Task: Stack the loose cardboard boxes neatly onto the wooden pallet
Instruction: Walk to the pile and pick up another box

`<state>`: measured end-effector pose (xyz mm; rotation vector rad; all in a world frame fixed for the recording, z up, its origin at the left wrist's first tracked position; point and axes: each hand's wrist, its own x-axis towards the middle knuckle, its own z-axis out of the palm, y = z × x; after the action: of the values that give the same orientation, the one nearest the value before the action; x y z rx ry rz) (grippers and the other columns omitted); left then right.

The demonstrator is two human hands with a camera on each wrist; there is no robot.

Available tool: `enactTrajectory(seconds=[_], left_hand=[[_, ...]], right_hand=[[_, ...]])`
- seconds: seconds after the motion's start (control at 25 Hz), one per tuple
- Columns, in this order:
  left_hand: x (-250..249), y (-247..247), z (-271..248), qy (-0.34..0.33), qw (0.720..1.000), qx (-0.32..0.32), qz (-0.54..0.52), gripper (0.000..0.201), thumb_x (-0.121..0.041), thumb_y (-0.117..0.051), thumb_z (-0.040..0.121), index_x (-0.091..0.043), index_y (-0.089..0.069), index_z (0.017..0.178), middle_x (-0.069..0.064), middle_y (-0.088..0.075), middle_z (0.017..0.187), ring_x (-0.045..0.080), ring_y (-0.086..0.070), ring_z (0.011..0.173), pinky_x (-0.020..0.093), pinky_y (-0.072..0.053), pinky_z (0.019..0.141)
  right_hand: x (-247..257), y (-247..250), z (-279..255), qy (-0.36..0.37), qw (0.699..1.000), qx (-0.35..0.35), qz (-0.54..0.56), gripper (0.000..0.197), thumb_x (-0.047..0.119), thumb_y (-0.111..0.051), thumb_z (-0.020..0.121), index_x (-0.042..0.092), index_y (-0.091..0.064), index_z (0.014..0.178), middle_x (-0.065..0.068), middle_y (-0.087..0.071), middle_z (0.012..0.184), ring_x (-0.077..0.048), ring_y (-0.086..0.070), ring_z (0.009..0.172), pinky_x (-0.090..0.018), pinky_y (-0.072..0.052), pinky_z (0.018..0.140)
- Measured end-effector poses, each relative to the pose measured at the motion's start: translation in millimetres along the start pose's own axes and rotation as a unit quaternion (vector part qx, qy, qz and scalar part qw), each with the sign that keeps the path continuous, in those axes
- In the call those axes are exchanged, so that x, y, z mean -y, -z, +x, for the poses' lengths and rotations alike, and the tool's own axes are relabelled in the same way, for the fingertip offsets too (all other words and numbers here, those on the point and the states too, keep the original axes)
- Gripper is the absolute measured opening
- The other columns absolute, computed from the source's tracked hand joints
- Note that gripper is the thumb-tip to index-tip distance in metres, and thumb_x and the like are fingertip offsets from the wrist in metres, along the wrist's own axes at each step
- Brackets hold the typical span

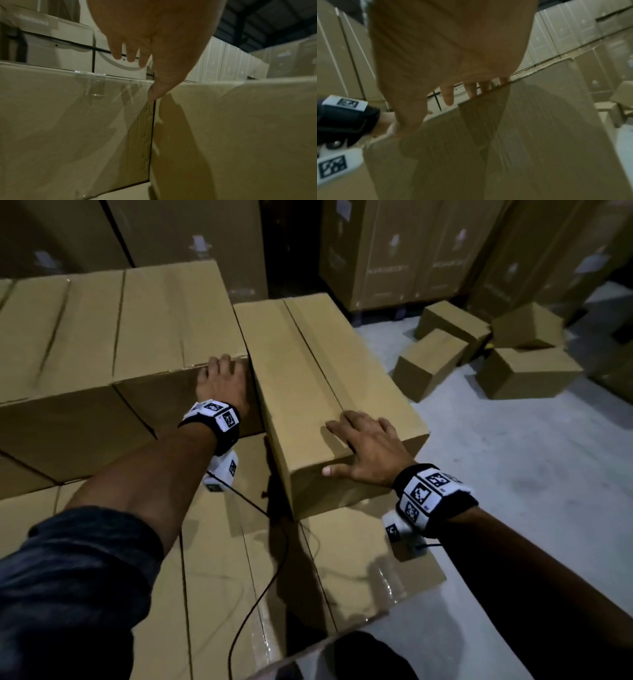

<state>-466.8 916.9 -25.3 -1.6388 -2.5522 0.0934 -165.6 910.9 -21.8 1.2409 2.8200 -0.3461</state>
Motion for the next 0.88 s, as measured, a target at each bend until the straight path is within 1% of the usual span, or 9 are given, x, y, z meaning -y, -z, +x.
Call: enactTrajectory(seconds=[0.12,0.16,0.24,0.36,0.52,0.64,0.72,0.8,0.88], left_hand=[[3,-10,12,0.006,1.000,-0.008,-0.012,0.091,-0.017,-0.070,0.084,-0.009,-0.014,0.155,0.018,-0.013,0.162,0.037,-0.013,0.149,0.050,-0.019,0.119],[4,-12,19,0.007,1.000,-0.009,-0.015,0.093,-0.016,-0.070,0.085,-0.010,-0.011,0.156,0.017,-0.010,0.163,0.036,-0.010,0.150,0.049,-0.017,0.120],[4,-16,33,0.012,1.000,0.000,-0.029,0.095,-0.014,-0.071,0.085,-0.012,-0.008,0.157,0.016,-0.005,0.164,0.036,-0.006,0.151,0.050,-0.015,0.121],[3,-21,52,0.010,0.999,0.022,-0.043,0.097,-0.013,-0.073,0.083,-0.013,-0.011,0.156,0.017,-0.006,0.164,0.038,-0.008,0.150,0.051,-0.013,0.121],[1,-23,73,0.005,0.999,0.036,-0.040,0.097,-0.014,-0.072,0.084,-0.011,-0.008,0.157,0.018,-0.008,0.163,0.039,-0.010,0.149,0.051,-0.012,0.121],[5,-26,85,0.008,0.999,0.025,-0.044,0.089,-0.016,-0.067,0.089,-0.008,-0.010,0.156,0.020,-0.010,0.163,0.040,-0.011,0.149,0.051,-0.014,0.121],[5,-29,89,0.013,0.999,0.014,-0.049,0.086,-0.017,-0.066,0.090,-0.007,-0.010,0.156,0.019,-0.011,0.163,0.039,-0.012,0.149,0.051,-0.014,0.121],[4,-34,87,0.021,0.999,0.007,-0.049,0.092,-0.015,-0.070,0.087,-0.009,-0.010,0.157,0.018,-0.011,0.163,0.038,-0.012,0.149,0.049,-0.013,0.121],[3,-38,85,0.022,0.998,-0.003,-0.055,0.098,-0.012,-0.074,0.083,-0.010,-0.010,0.157,0.017,-0.011,0.163,0.037,-0.013,0.149,0.048,-0.012,0.121]], right_hand=[[6,-19,-2,-0.008,0.998,-0.049,-0.046,0.094,0.090,-0.037,0.075,0.037,-0.032,0.153,-0.006,-0.025,0.163,-0.026,-0.019,0.151,-0.057,-0.011,0.119],[7,-26,-2,-0.010,0.996,-0.079,-0.051,0.094,0.091,-0.031,0.074,0.036,-0.037,0.150,-0.007,-0.031,0.160,-0.028,-0.024,0.150,-0.058,-0.014,0.118],[7,-37,-1,-0.005,0.990,-0.130,-0.058,0.093,0.091,-0.026,0.075,0.034,-0.047,0.145,-0.009,-0.043,0.154,-0.030,-0.036,0.144,-0.059,-0.022,0.115],[1,-48,1,0.003,0.984,-0.168,-0.063,0.089,0.090,-0.027,0.079,0.033,-0.050,0.144,-0.010,-0.048,0.150,-0.031,-0.042,0.140,-0.059,-0.028,0.112],[-2,-54,1,0.008,0.979,-0.193,-0.060,0.088,0.089,-0.029,0.080,0.034,-0.049,0.146,-0.009,-0.047,0.152,-0.031,-0.040,0.142,-0.059,-0.026,0.113],[-2,-57,1,0.010,0.978,-0.199,-0.066,0.086,0.089,-0.034,0.080,0.035,-0.048,0.146,-0.008,-0.047,0.152,-0.029,-0.039,0.143,-0.058,-0.024,0.113],[-3,-58,2,0.012,0.974,-0.218,-0.063,0.085,0.088,-0.038,0.080,0.034,-0.051,0.144,-0.008,-0.049,0.150,-0.029,-0.042,0.141,-0.059,-0.026,0.113],[-3,-58,2,0.020,0.969,-0.236,-0.065,0.084,0.087,-0.042,0.079,0.032,-0.054,0.142,-0.008,-0.052,0.148,-0.028,-0.045,0.139,-0.060,-0.027,0.111],[-1,-57,4,0.020,0.969,-0.235,-0.068,0.084,0.087,-0.041,0.080,0.032,-0.055,0.142,-0.008,-0.051,0.149,-0.026,-0.044,0.140,-0.063,-0.023,0.112]])
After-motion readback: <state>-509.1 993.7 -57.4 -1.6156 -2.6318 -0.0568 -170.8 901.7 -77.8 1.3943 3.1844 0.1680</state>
